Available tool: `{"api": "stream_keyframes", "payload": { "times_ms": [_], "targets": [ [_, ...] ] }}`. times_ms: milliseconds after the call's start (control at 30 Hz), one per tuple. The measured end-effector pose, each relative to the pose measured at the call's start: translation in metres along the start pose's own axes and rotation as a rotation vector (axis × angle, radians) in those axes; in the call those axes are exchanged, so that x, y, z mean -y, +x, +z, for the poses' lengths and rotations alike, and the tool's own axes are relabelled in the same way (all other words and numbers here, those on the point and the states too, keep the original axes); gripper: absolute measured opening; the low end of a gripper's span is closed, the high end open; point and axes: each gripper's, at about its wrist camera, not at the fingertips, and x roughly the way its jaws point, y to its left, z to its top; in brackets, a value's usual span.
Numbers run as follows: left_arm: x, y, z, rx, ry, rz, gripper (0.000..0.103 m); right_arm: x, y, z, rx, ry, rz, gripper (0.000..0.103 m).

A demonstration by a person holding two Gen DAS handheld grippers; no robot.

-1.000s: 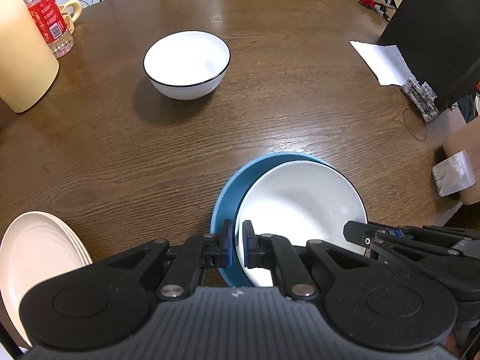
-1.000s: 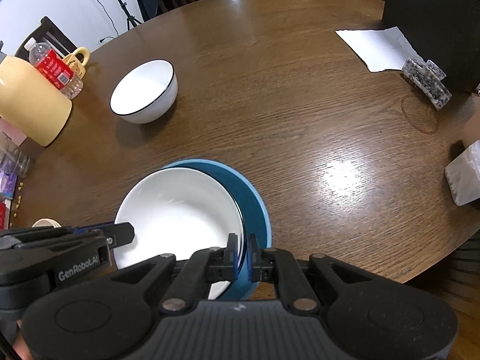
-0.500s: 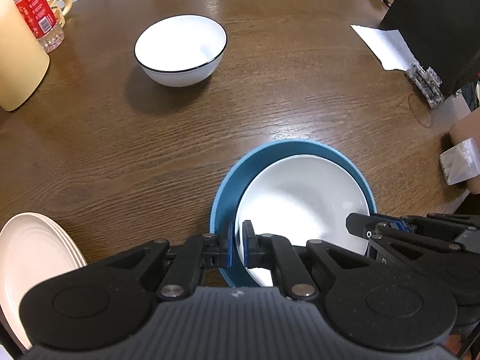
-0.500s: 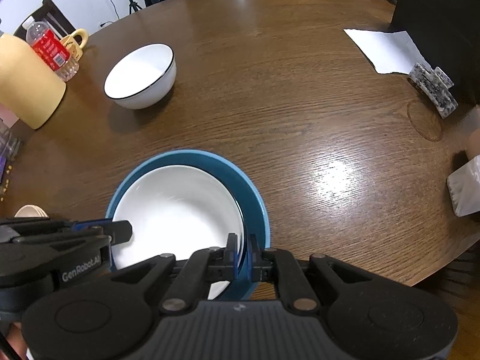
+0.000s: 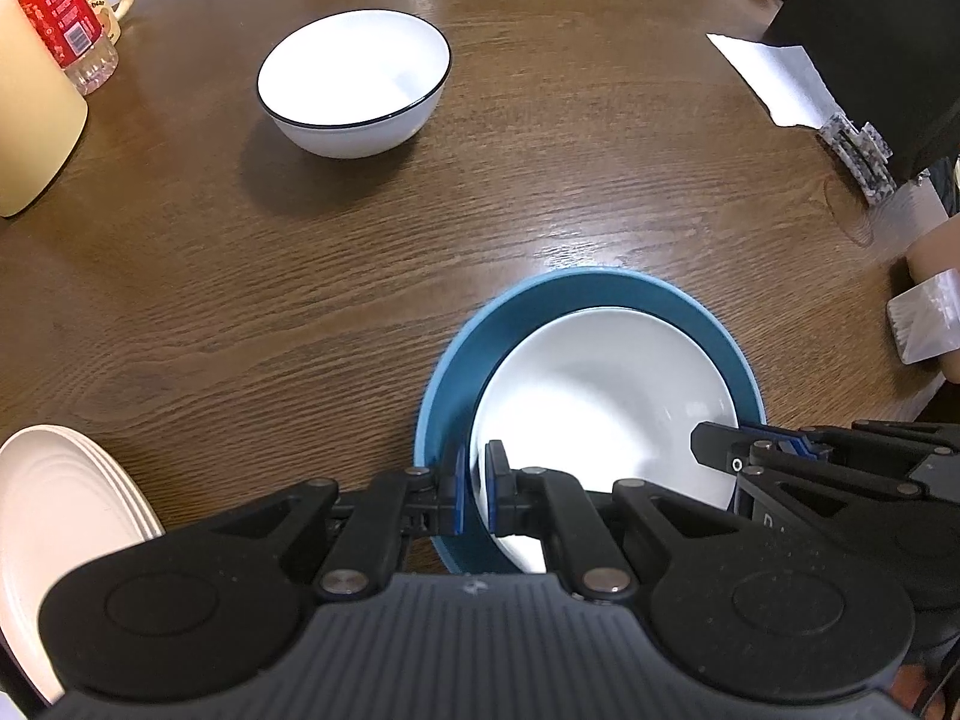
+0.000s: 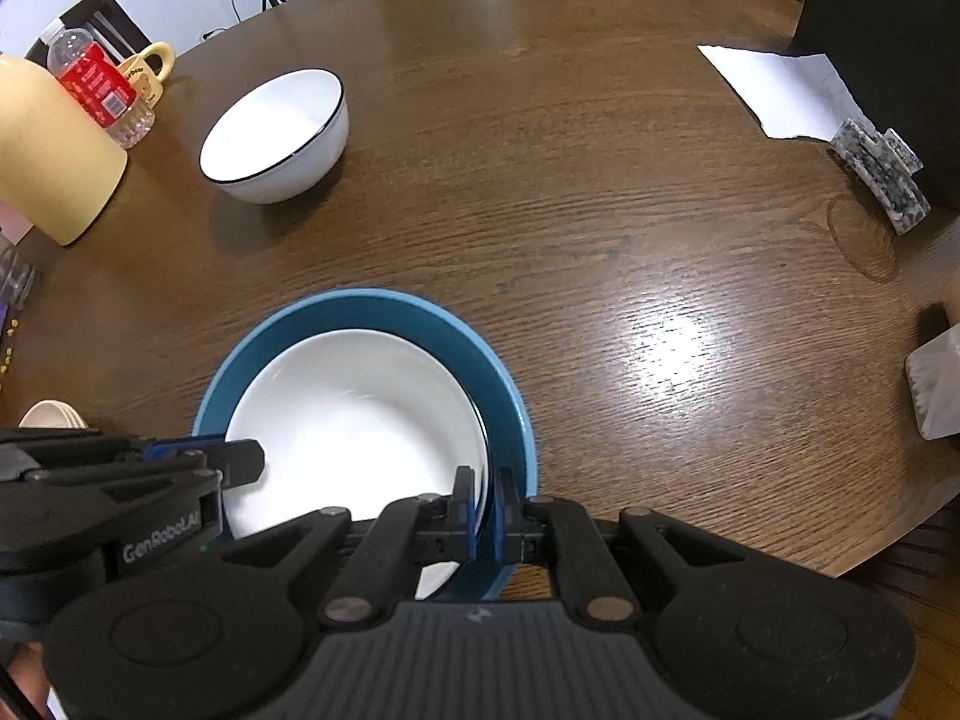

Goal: Organize plates and bowls
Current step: 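Lower the held white bowl into the blue bowl with both grippers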

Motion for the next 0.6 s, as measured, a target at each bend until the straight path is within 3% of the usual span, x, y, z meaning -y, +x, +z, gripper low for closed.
{"api": "stream_keyframes", "payload": {
  "times_ms": [600],
  "targets": [
    [-0.0012, 0.0067, 0.0010, -0.019, -0.018, 0.009, 0.007, 0.0031, 0.0023, 0.0007, -0.002, -0.018, 0.020, 0.006]
  ]
}}
